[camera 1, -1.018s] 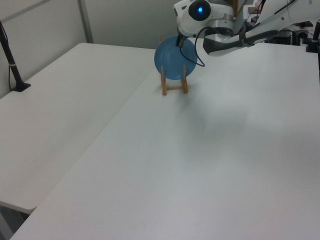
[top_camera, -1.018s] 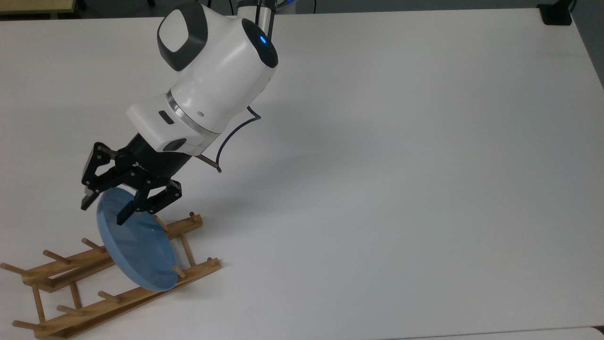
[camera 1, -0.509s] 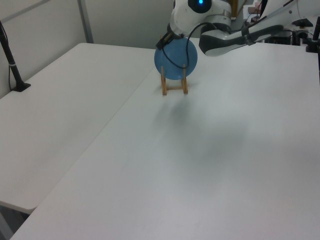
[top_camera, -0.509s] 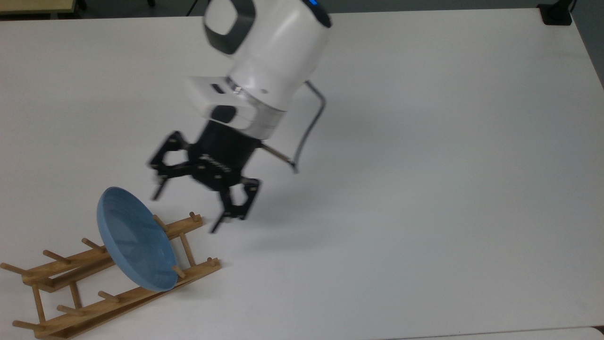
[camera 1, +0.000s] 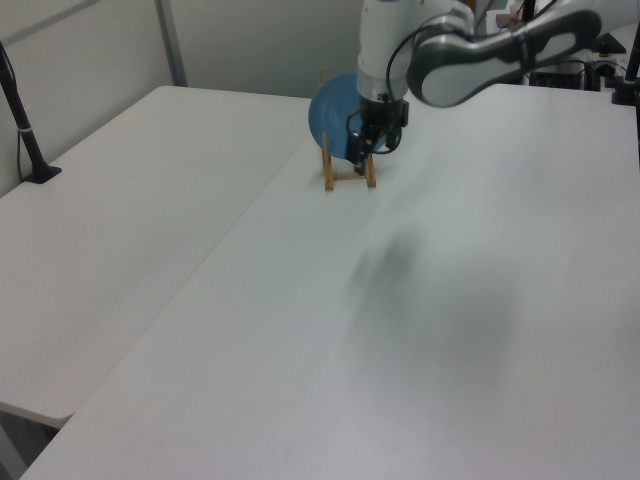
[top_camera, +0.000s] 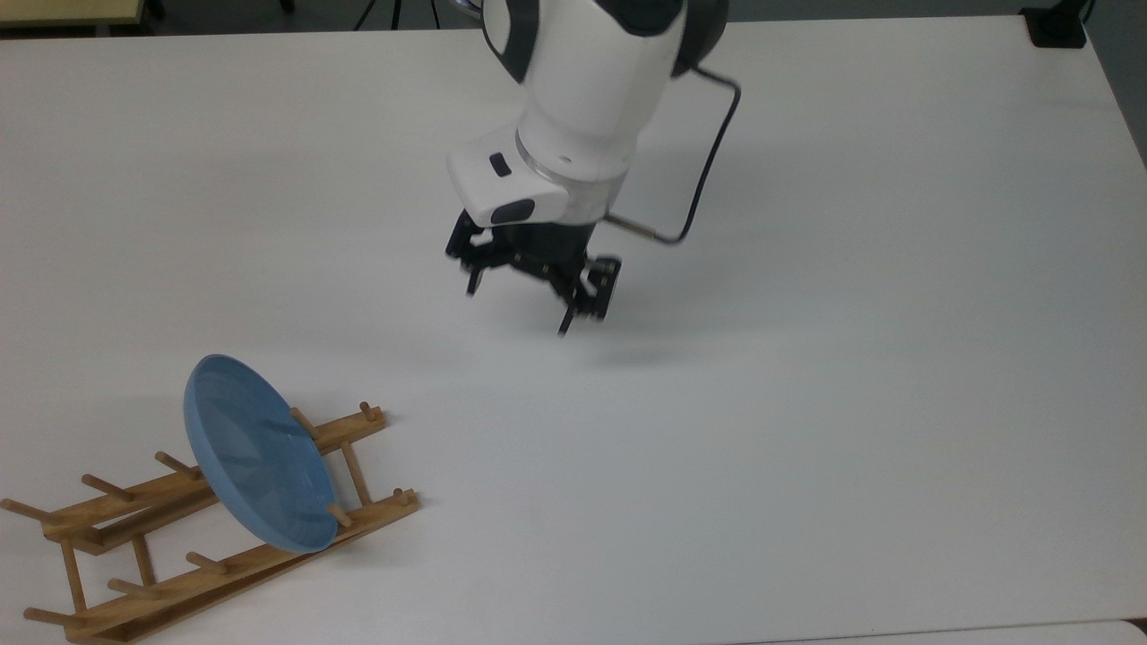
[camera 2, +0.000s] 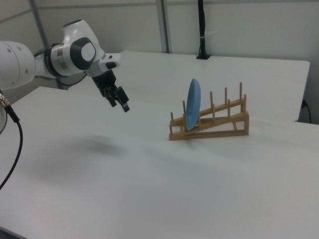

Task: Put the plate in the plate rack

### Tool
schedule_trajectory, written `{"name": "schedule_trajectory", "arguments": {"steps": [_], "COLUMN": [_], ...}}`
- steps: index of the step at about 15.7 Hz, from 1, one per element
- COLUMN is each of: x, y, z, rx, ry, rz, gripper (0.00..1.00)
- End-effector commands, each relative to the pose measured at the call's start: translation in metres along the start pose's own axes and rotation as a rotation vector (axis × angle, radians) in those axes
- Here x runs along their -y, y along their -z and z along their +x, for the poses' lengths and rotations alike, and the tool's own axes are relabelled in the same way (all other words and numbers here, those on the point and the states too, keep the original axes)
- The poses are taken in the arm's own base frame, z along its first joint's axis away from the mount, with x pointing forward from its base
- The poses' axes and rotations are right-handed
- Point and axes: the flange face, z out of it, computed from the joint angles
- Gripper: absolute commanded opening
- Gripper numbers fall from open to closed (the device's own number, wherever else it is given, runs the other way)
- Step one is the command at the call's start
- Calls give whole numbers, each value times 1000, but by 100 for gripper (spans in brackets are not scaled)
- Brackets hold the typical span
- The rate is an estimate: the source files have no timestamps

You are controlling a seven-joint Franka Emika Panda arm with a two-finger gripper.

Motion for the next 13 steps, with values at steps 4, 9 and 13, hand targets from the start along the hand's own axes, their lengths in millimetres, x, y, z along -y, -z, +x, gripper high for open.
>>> {"name": "schedule_trajectory", "arguments": {"steps": [4, 9, 13], "x": [-89, -114, -139], "y": [82, 100, 96], "z": [-28, -32, -25], "rx": [169, 168, 183], "ry": [260, 226, 215], "rz": [142, 159, 226], "gripper": [100, 100, 100]}}
